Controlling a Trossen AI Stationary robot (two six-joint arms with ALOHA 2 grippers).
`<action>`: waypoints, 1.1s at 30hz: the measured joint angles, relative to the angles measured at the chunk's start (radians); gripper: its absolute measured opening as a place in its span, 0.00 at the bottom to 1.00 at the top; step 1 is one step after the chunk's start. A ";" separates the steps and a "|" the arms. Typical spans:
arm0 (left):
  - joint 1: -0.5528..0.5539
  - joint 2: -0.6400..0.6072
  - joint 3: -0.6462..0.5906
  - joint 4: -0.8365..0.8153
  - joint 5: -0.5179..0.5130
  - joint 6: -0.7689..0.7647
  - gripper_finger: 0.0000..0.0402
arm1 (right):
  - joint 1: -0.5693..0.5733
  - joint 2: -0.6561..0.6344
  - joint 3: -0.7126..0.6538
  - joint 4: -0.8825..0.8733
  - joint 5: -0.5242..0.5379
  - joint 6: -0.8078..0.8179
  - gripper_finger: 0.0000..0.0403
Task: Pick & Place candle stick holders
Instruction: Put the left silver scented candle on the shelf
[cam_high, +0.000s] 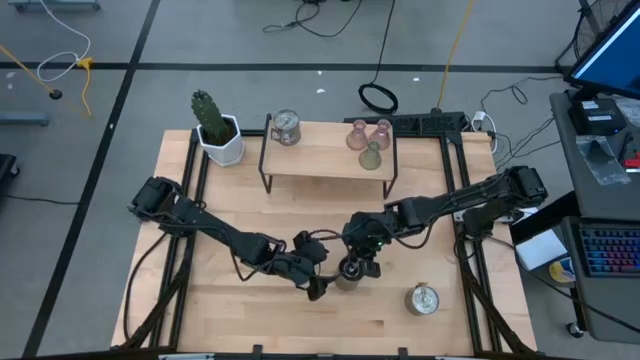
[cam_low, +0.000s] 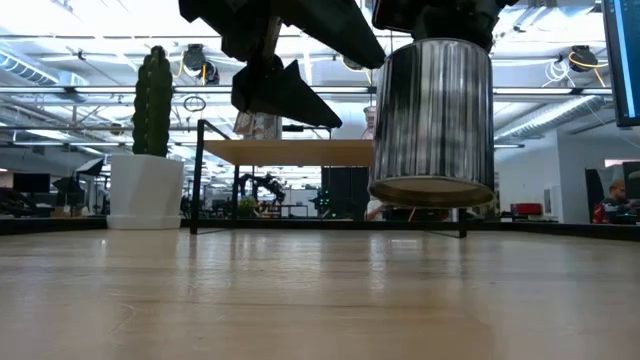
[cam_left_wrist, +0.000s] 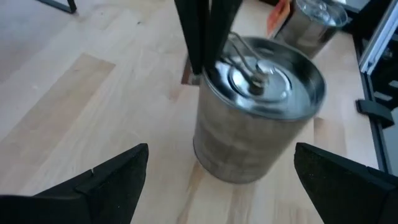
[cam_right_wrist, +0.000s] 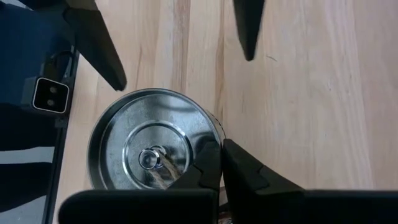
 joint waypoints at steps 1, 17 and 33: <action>0.002 0.000 0.000 0.004 0.001 0.000 0.99 | 0.000 0.000 0.000 0.001 0.000 0.000 0.00; 0.041 0.000 0.000 -0.011 0.123 -0.027 1.00 | 0.000 0.000 0.000 0.000 -0.001 -0.005 0.00; 0.041 0.012 0.000 0.008 0.116 0.024 1.00 | -0.026 -0.001 0.000 0.009 -0.004 -0.011 0.00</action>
